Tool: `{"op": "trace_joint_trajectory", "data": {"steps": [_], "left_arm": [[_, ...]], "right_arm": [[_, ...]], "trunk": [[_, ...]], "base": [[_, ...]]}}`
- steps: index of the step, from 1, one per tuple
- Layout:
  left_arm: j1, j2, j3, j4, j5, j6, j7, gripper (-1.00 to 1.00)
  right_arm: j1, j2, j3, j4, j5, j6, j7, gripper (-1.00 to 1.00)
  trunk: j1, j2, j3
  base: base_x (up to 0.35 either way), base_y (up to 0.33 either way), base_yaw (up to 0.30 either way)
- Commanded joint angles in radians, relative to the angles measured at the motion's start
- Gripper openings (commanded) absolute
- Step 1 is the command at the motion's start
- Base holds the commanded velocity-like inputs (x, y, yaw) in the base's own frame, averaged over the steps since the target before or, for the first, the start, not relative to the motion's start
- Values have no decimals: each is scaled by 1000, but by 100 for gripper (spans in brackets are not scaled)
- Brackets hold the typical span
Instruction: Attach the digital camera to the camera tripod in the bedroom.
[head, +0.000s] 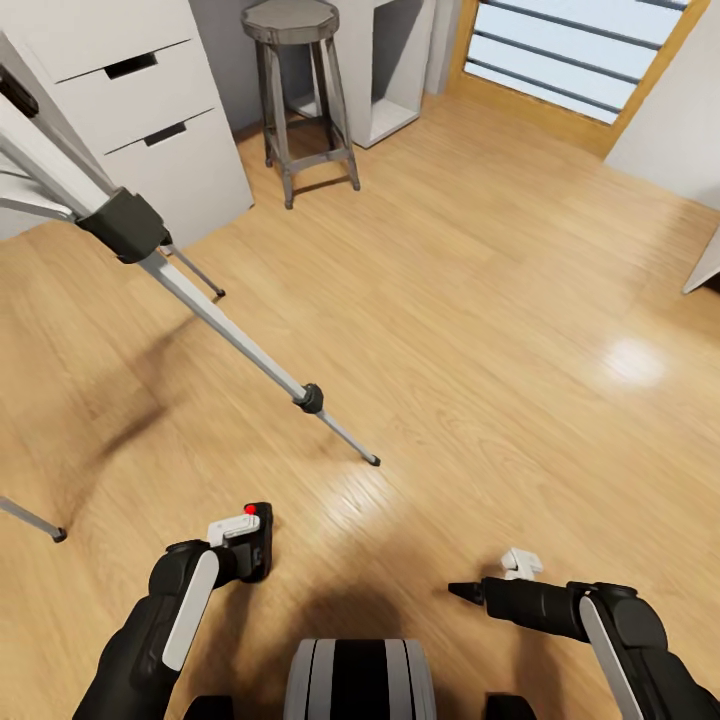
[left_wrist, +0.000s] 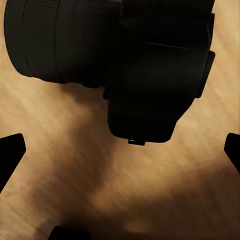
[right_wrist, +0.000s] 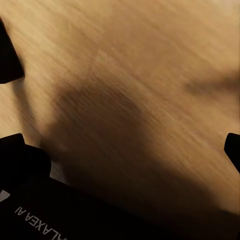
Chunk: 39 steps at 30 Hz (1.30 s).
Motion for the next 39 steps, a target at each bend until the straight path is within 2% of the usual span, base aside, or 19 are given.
{"op": "trace_joint_trajectory", "data": {"steps": [1, 17, 22, 23, 24, 27, 39], "left_arm": [[0, -1, 1, -1, 11, 3, 8, 100], [0, -1, -9, 9, 14, 6, 2, 100], [0, -1, -42, 21, 13, 5, 1, 100], [0, -1, -52, 22, 13, 5, 0, 100], [0, -1, -83, 26, 13, 5, 0, 100], [0, -1, -104, 27, 12, 5, 0, 100], [0, -1, -124, 29, 10, 5, -1, 100]], "right_arm": [[0, 1, -1, 0, -6, 7, -2, 100], [0, 4, -4, 2, -5, 7, -6, 100], [0, 4, -4, 2, -7, 7, -6, 100], [0, 4, -4, 3, -7, 7, -6, 100], [0, 4, -5, 3, -8, 7, -6, 100], [0, 4, -5, 4, -8, 7, -6, 100], [0, 4, -5, 3, -9, 7, -6, 100]], "trunk": [[0, 0, -1], [0, 0, -1], [0, 0, -1], [0, 0, -1], [0, 0, -1], [0, 0, -1], [0, 0, -1]], "base": [[0, 0, 27], [0, 0, 6], [0, 0, 0], [0, 0, 0], [0, 0, 0], [0, 0, 0], [0, 0, 0]]}}
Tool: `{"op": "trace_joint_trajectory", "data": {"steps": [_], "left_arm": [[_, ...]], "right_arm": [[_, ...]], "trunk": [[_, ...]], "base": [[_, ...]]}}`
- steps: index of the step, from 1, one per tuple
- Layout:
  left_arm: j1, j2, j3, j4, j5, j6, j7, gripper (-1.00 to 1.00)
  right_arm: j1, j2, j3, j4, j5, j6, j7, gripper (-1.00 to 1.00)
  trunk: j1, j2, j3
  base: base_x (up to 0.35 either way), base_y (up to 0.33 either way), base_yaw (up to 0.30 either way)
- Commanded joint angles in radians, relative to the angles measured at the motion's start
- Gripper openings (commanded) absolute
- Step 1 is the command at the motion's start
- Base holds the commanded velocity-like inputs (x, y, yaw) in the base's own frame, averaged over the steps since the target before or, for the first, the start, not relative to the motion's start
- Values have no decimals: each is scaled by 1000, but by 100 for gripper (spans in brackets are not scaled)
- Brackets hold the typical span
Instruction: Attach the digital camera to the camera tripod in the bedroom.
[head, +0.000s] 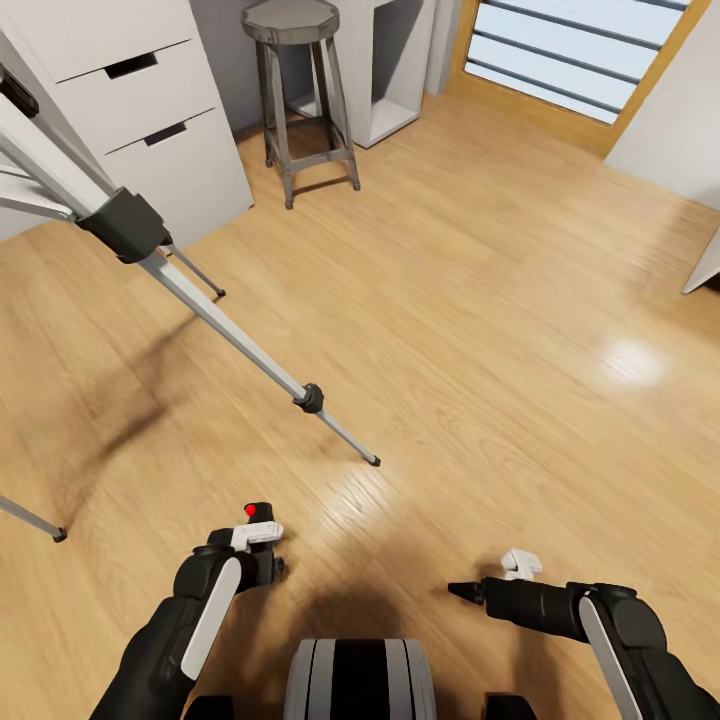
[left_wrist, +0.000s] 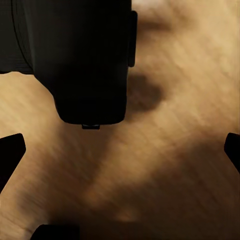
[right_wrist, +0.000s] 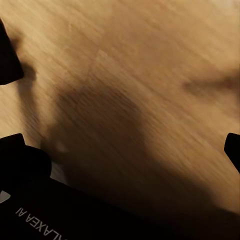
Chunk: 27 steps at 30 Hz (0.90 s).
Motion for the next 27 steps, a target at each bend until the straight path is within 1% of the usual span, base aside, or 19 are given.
{"op": "trace_joint_trajectory", "data": {"steps": [1, 3, 11, 27], "left_arm": [[0, 0, -1, -1, 10, 2, 10, 100], [0, 0, -2, -1, 10, 2, 11, 100], [0, 0, -1, 0, 8, 1, 13, 100], [0, 0, 0, -1, 7, 1, 13, 100]], "right_arm": [[0, 0, -1, 0, -5, 7, -1, 100], [0, 0, -1, -1, -5, 7, -1, 100], [0, 0, -1, -1, -5, 7, -1, 100], [0, 0, -1, 1, -6, 7, -1, 100]], "trunk": [[0, 0, -1], [0, 0, -1], [0, 0, -1], [0, 0, -1]], "base": [[0, 0, 0], [0, -3, 0], [0, -121, 0], [0, -12, 0]]}}
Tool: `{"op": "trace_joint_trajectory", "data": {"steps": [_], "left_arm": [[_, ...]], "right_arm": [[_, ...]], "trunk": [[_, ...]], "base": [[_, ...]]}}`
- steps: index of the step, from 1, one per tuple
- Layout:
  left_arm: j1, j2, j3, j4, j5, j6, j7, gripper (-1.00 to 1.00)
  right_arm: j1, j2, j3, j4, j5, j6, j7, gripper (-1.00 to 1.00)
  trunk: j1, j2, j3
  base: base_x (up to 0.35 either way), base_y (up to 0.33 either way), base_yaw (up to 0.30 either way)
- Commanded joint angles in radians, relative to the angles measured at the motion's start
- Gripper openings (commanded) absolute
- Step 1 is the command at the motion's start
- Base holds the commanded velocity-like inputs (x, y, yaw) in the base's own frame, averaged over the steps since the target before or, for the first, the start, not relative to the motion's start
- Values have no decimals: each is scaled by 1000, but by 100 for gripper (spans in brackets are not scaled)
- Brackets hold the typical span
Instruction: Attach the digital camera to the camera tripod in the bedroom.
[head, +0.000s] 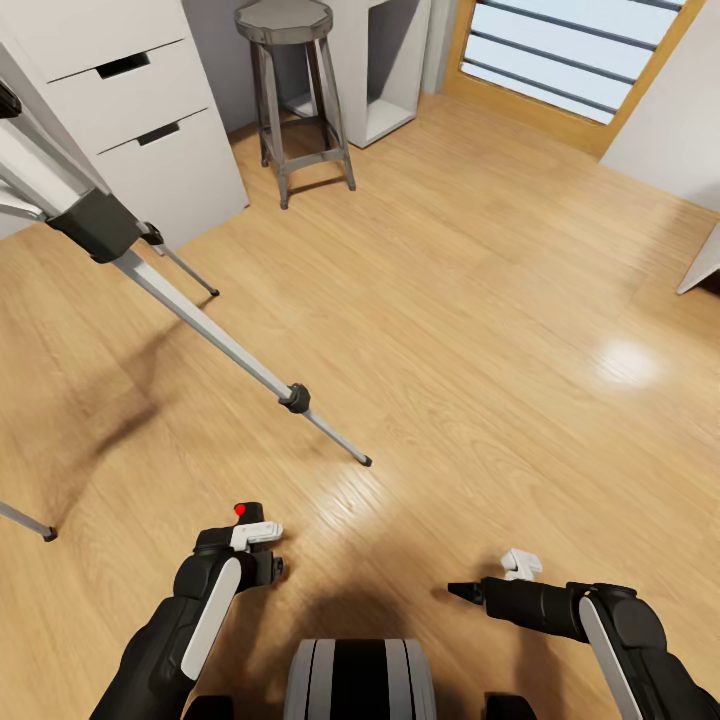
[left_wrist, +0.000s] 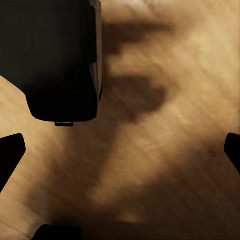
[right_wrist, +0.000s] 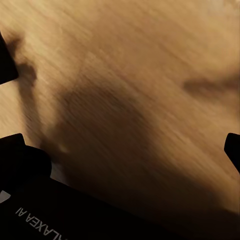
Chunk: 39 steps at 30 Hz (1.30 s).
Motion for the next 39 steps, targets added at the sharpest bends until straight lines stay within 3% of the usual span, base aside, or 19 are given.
{"op": "trace_joint_trajectory", "data": {"steps": [1, 26, 39], "left_arm": [[0, 0, -1, -1, 10, 3, 10, 100], [0, 1, 0, -1, 10, 3, 10, 100], [0, 1, 0, 0, 12, 1, 10, 100]], "right_arm": [[0, 0, -1, 0, -5, 7, -1, 100], [0, -2, 3, -5, -1, 7, 2, 100], [0, -4, 2, -5, -1, 7, 3, 100]], "trunk": [[0, 0, -1], [0, 0, -1], [0, 0, -1]], "base": [[0, -1, 0], [0, 0, 3], [0, 0, 176]]}}
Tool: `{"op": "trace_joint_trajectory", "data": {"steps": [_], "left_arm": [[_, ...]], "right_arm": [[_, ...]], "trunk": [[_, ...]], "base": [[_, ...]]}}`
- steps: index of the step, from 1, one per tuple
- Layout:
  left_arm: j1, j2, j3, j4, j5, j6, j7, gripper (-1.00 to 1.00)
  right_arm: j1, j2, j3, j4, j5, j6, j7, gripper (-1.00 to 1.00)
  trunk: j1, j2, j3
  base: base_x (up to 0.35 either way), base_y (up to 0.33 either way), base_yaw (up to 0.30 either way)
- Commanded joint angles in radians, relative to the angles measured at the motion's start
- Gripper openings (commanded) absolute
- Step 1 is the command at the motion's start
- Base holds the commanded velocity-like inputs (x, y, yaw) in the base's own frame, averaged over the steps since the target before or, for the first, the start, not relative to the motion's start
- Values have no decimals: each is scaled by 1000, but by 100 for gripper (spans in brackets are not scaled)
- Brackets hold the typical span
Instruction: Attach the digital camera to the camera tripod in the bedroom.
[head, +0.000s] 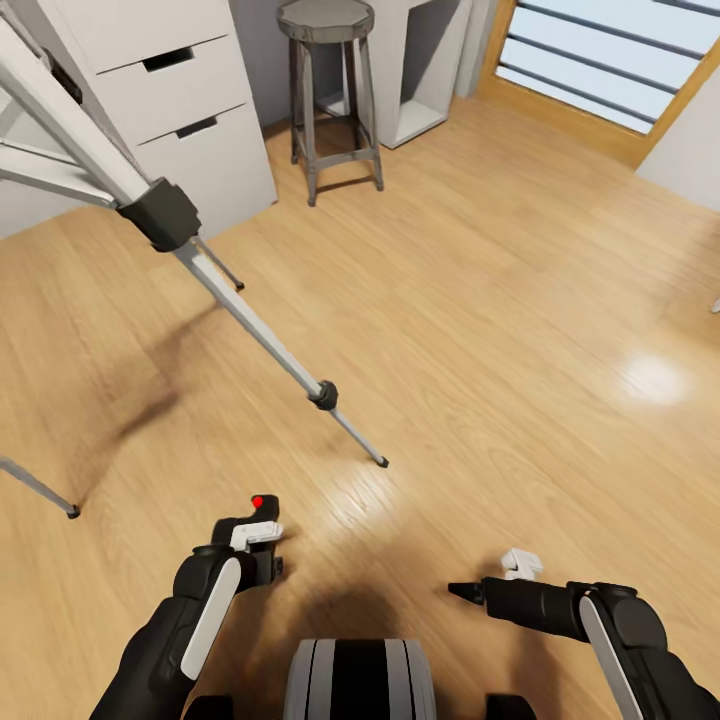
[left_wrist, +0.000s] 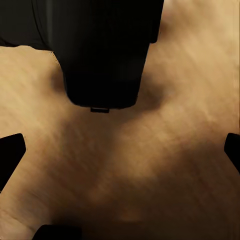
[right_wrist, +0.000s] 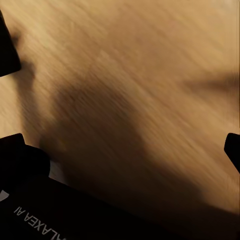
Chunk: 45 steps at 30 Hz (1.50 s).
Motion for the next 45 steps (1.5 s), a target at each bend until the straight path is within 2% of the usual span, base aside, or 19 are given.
{"op": "trace_joint_trajectory", "data": {"steps": [1, 40, 45], "left_arm": [[0, 0, -1, -1, 10, 3, 10, 100], [0, -3, -4, 1, 14, 1, 10, 100], [0, -1, -4, 0, 19, 0, 7, 100]], "right_arm": [[0, 0, -1, 0, -6, 7, -1, 100], [0, 6, 3, 1, -6, 7, -5, 100], [0, 8, 1, 3, -6, 7, -11, 100]], "trunk": [[0, 0, -1], [0, 0, -1], [2, -1, -20]], "base": [[0, 0, 103], [0, 0, 8], [0, 0, 0]]}}
